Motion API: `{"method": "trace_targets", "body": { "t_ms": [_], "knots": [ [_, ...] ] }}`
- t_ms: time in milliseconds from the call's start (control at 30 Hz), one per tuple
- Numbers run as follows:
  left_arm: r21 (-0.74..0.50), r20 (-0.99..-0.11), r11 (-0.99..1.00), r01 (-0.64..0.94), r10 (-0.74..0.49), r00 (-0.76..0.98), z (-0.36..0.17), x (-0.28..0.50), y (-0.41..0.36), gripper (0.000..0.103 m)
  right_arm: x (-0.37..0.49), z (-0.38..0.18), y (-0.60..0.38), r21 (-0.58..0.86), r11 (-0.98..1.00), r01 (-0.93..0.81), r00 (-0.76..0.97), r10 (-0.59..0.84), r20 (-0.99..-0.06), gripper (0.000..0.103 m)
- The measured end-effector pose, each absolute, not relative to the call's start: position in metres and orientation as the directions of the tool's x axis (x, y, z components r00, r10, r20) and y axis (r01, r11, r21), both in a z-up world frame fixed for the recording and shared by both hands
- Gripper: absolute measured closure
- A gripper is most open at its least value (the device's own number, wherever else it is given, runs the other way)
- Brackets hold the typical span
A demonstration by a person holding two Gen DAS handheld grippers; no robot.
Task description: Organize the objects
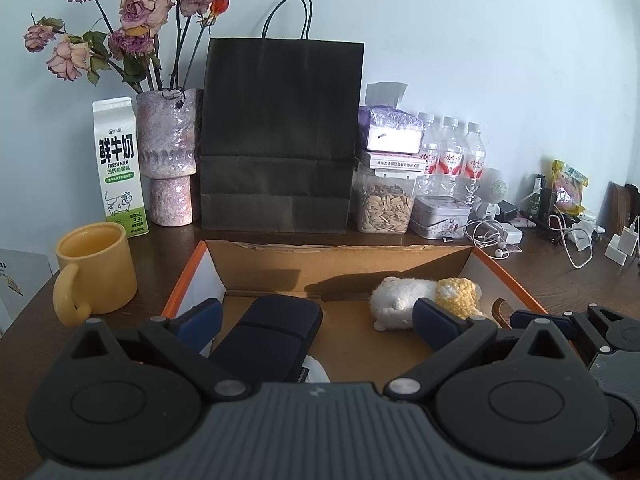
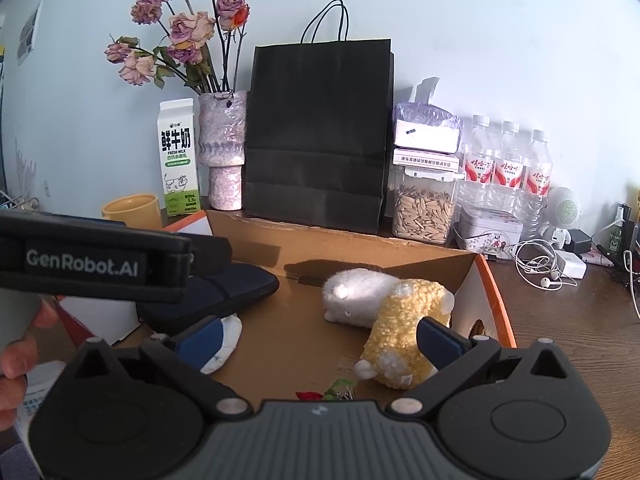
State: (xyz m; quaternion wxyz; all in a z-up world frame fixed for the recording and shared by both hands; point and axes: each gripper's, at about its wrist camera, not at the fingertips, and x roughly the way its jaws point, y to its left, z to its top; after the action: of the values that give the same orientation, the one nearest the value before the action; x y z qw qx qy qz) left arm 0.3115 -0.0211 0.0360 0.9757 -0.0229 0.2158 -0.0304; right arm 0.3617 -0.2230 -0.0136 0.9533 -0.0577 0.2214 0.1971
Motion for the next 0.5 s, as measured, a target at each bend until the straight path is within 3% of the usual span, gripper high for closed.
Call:
{"method": "trace_targets", "body": {
  "t_ms": [500],
  "knots": [
    [-0.071,-0.404,0.997,0.019,-0.046,0.914,0.047,0.274,-0.017,0.0,0.328,0.003,-0.223,-0.056,0.908,-0.415,0.834,0.355,-0.422,0.0]
  ]
}}
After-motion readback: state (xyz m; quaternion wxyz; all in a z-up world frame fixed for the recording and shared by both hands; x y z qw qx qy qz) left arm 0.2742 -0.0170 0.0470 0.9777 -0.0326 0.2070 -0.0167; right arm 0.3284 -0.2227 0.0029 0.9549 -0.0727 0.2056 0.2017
